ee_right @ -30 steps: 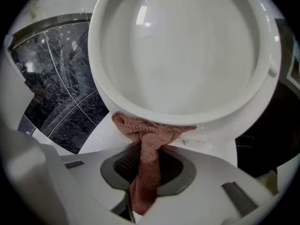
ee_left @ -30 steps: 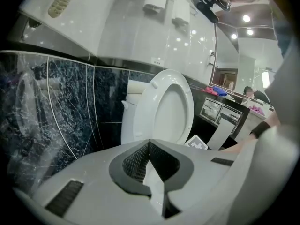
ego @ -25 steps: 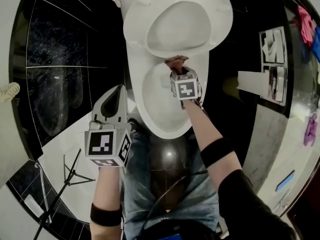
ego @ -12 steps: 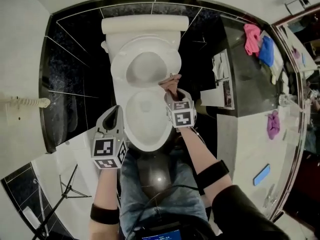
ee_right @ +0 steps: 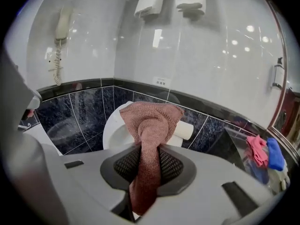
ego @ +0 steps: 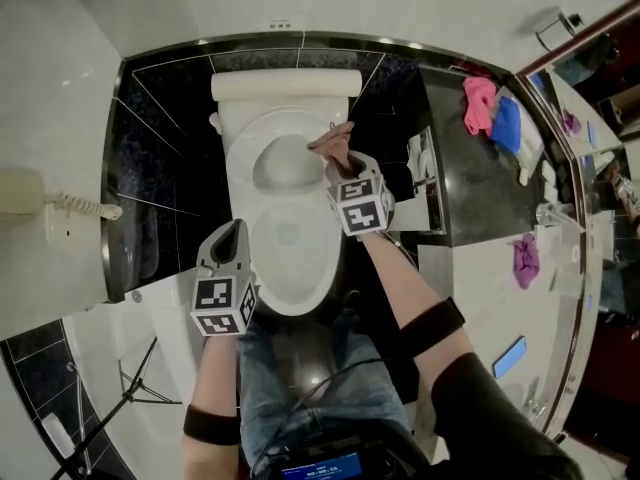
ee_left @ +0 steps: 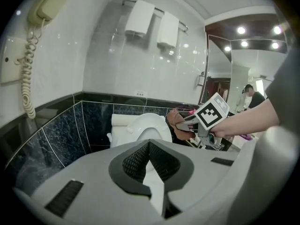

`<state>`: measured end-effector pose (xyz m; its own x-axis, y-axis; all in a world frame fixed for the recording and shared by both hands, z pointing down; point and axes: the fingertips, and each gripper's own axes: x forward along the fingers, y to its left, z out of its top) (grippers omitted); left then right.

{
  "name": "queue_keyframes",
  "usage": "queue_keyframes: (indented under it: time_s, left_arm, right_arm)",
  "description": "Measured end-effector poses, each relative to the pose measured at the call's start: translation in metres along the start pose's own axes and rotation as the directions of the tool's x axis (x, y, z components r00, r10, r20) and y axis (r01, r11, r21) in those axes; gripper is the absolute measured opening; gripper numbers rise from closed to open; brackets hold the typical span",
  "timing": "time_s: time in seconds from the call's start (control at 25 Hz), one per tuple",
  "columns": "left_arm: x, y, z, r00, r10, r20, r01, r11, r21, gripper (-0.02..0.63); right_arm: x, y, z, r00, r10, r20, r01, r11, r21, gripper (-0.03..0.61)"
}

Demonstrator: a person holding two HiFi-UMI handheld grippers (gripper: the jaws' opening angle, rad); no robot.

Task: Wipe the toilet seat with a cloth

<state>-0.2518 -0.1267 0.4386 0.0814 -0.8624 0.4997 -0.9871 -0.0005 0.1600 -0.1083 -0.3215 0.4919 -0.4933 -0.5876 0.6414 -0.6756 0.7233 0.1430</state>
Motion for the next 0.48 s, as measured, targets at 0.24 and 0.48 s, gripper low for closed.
queue_keyframes:
  time_s: [0.24, 0.48]
  left_arm:
    - [0.004, 0.019, 0.001, 1.000, 0.014, -0.004, -0.014, 1.000, 0.022, 0.000]
    - [0.006, 0.042, 0.007, 0.999, 0.038, 0.008, -0.038, 0.999, 0.018, 0.000]
  right_arm:
    - [0.036, 0.017, 0.033, 1.000, 0.025, 0.007, -0.025, 0.996, -0.084, 0.101]
    - [0.071, 0.033, 0.052, 0.999, 0.035, -0.016, -0.037, 0.987, -0.155, 0.101]
